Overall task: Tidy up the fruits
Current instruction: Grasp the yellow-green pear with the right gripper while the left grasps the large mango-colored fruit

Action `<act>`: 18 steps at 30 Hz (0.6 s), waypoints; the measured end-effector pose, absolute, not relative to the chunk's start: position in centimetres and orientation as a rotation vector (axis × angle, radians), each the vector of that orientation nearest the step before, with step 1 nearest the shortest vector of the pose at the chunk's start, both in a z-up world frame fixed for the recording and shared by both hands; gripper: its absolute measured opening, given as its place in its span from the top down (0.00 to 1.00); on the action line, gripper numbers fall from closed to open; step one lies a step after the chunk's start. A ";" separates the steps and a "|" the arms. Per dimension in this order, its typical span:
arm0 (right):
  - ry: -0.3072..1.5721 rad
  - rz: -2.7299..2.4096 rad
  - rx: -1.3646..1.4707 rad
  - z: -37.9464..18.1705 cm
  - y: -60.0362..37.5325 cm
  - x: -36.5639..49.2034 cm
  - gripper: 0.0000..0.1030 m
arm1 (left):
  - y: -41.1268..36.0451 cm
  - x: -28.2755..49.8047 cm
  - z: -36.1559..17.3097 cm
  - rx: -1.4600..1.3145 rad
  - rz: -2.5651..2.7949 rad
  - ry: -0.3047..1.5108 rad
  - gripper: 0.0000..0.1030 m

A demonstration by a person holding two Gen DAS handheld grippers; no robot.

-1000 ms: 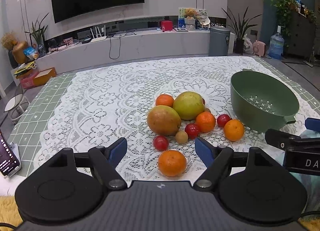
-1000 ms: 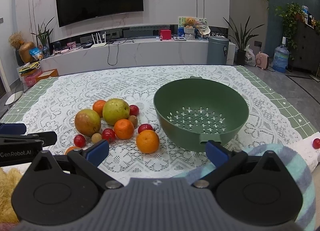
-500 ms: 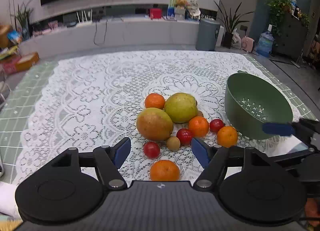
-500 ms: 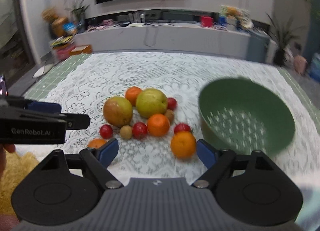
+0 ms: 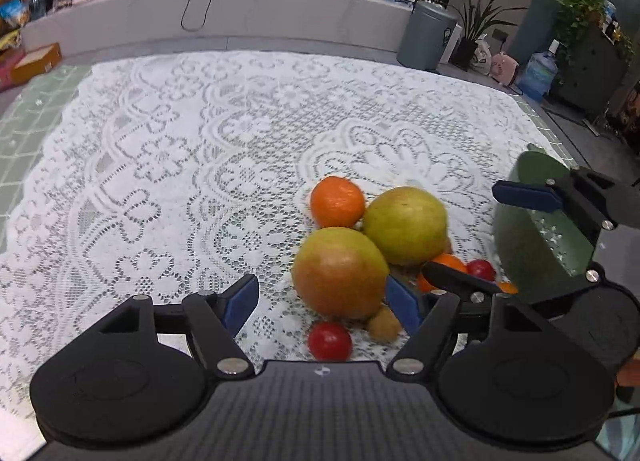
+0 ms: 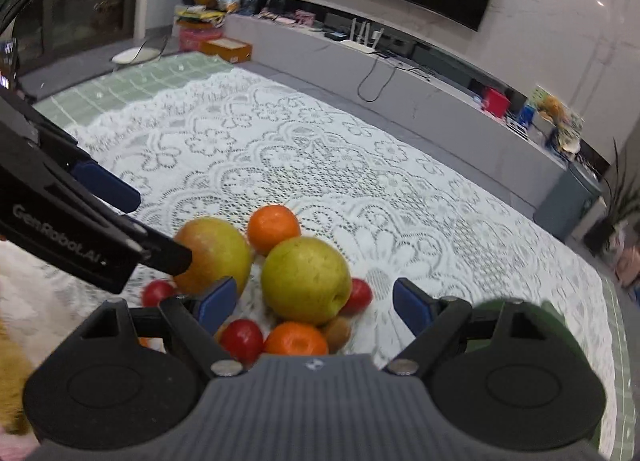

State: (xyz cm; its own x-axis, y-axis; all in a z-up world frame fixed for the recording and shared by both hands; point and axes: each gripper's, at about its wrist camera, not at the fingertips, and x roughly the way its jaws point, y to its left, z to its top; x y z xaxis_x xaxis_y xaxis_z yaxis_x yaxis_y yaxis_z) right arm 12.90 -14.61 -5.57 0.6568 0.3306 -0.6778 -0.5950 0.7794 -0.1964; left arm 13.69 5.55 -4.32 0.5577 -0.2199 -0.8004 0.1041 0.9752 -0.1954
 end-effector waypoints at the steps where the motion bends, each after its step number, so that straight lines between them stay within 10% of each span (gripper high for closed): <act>1: 0.678 0.550 -0.435 -5.9 -14.3 13.6 0.20 | 5.8 14.0 -4.8 -0.142 -0.194 0.969 0.18; 18: 0.631 0.563 -0.483 -8.3 -13.0 17.1 0.16 | 7.2 16.2 -7.4 -0.283 -0.286 0.980 0.15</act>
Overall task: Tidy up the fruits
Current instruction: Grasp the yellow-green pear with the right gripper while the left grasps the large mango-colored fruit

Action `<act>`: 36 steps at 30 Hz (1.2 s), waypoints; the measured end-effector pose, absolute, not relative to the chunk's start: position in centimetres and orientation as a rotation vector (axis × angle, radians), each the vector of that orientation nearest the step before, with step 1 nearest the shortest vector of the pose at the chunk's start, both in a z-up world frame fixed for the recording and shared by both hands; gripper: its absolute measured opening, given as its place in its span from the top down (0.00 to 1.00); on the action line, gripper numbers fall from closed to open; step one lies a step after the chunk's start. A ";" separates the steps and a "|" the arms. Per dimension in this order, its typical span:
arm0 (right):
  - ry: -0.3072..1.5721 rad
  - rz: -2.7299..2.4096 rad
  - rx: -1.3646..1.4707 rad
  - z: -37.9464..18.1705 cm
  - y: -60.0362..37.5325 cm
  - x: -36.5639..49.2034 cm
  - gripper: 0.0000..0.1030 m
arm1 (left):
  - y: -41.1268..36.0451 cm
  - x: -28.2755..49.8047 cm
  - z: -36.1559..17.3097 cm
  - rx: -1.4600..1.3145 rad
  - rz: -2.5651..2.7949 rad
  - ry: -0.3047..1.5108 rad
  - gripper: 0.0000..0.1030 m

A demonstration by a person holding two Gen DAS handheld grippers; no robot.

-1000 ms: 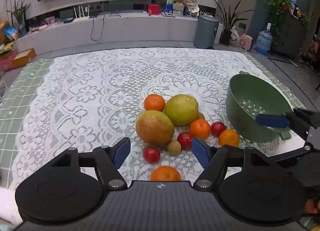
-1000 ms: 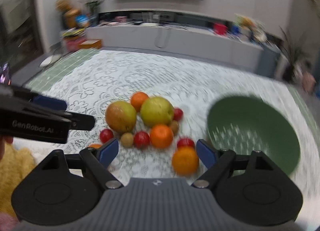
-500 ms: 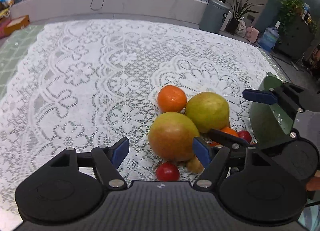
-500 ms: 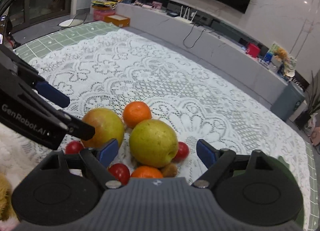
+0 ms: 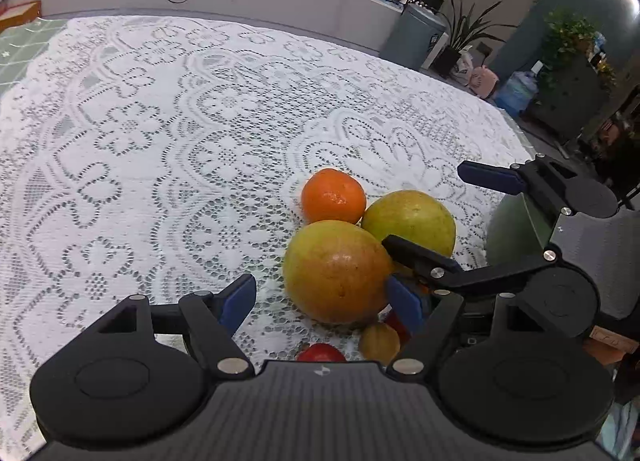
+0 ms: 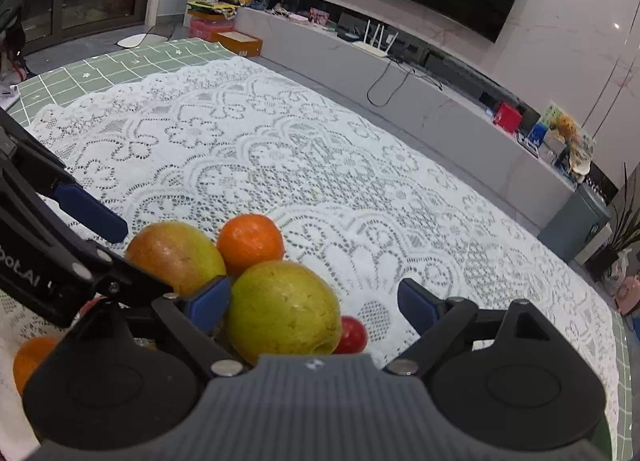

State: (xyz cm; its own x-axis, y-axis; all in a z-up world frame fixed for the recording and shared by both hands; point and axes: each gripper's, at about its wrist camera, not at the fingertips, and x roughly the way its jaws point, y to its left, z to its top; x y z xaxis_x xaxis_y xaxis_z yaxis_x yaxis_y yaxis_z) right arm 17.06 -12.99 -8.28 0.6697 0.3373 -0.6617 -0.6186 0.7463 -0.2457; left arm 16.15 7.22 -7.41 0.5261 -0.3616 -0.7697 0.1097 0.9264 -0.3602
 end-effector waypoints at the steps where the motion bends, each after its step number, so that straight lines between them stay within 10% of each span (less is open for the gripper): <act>1: 0.625 0.563 -0.485 -8.3 -13.0 17.1 0.16 | 7.3 16.2 -7.5 -0.293 -0.292 0.980 0.16; 30: 0.787 0.607 -0.278 -8.7 -14.8 18.3 0.26 | 8.4 17.1 -9.8 -0.527 -0.327 0.998 0.18; 36: 0.811 0.632 -0.238 -8.7 -14.8 18.4 0.40 | 8.2 17.3 -9.8 -0.519 -0.318 0.981 0.17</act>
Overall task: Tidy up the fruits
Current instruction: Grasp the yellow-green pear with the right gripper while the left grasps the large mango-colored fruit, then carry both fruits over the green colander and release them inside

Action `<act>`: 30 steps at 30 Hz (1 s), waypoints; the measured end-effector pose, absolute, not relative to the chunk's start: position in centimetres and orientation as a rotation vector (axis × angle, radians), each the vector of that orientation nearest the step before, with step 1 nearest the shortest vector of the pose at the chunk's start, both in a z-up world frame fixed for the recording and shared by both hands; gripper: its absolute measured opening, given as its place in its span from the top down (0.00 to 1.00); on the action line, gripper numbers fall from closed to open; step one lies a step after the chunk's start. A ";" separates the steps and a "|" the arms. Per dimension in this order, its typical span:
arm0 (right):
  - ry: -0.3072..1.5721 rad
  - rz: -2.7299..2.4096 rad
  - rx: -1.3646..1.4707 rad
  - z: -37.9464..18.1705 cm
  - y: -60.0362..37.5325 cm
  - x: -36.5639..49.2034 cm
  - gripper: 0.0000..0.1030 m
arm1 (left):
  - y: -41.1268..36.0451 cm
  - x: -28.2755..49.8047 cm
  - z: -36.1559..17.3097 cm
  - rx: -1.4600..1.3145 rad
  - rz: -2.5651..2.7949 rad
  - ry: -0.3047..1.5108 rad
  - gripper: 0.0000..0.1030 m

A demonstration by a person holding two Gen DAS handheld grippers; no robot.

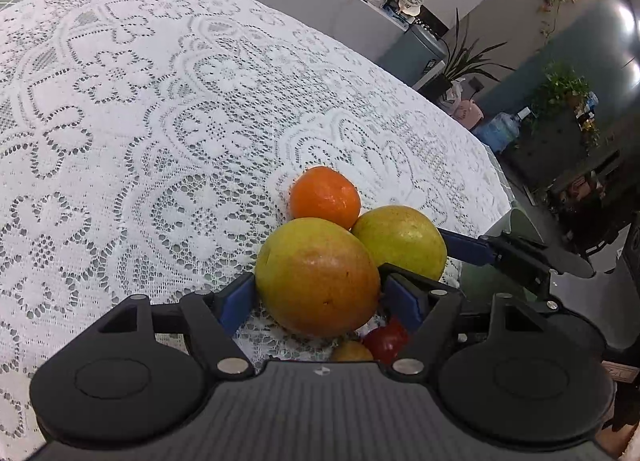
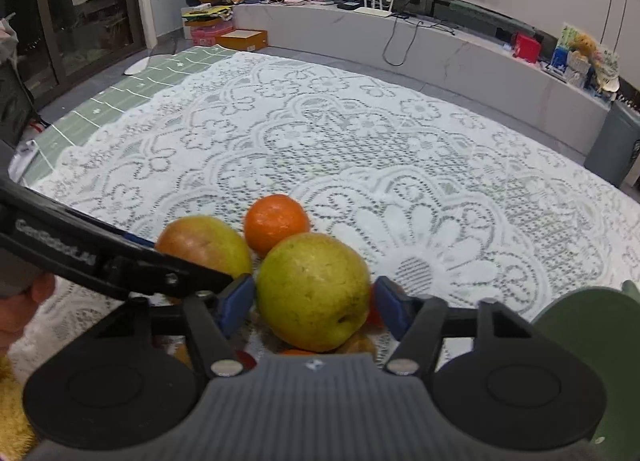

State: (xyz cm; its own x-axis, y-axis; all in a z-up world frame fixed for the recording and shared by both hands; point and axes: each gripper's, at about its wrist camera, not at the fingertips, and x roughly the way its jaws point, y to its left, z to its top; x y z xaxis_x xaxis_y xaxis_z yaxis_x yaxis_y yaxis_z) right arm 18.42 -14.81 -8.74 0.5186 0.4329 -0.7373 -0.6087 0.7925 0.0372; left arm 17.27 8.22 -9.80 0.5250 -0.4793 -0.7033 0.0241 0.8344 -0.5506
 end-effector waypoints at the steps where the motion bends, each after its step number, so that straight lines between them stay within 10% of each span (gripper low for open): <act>1: 0.811 0.630 -0.238 -8.8 -14.8 18.4 0.40 | 8.2 17.3 -9.8 -0.518 -0.318 0.981 0.18; 30: 0.736 0.508 -0.049 -6.7 -17.1 16.4 0.41 | 9.1 14.8 -7.7 -0.494 -0.220 0.858 0.25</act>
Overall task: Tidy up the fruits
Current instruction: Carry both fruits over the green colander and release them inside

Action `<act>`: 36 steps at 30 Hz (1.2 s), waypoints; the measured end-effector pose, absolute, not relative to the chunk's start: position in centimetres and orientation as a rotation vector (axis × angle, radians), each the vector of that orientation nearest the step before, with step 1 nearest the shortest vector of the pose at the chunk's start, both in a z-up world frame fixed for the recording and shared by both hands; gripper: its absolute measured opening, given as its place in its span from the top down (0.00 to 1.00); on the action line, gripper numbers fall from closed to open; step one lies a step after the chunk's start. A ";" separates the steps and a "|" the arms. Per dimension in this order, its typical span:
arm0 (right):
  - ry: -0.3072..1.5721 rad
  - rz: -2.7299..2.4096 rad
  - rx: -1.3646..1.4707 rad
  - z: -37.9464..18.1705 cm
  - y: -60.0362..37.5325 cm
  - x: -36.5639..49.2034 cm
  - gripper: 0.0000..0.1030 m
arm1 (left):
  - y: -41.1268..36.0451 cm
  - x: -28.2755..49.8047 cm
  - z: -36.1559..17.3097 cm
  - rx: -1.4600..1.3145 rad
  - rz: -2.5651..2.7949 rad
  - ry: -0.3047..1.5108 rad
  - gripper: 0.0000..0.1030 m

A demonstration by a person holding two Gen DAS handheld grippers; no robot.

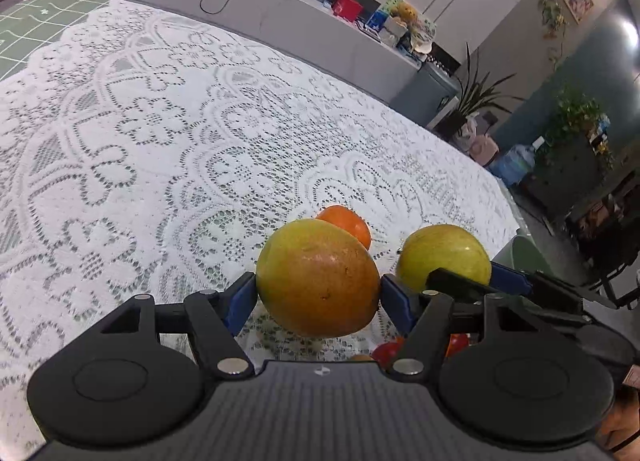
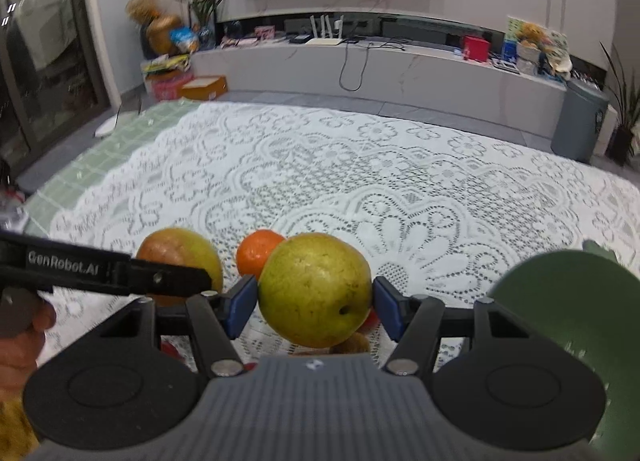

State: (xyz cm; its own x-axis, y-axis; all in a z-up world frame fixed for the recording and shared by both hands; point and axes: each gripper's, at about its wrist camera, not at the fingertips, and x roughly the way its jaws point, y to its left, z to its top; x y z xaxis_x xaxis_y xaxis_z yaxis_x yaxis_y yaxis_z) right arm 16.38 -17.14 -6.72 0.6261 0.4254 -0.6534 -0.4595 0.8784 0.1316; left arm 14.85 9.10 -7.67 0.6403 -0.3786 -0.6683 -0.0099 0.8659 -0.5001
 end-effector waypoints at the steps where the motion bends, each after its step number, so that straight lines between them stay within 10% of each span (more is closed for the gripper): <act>1: 0.735 0.507 -0.028 -6.5 -17.4 16.2 0.41 | 9.1 14.5 -7.5 -0.496 -0.219 0.851 0.25; 36: 0.908 0.266 0.117 -2.7 -33.5 13.9 0.41 | -8.4 15.4 -0.4 -0.195 -0.472 0.838 0.25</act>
State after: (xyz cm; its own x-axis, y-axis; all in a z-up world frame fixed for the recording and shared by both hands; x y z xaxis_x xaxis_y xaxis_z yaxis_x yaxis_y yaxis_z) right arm 13.92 -33.51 -2.73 0.5853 0.2770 -0.7620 -0.1785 0.9608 0.2121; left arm 15.35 -8.39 -0.44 0.5734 -0.4750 -0.6675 0.3242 0.8798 -0.3476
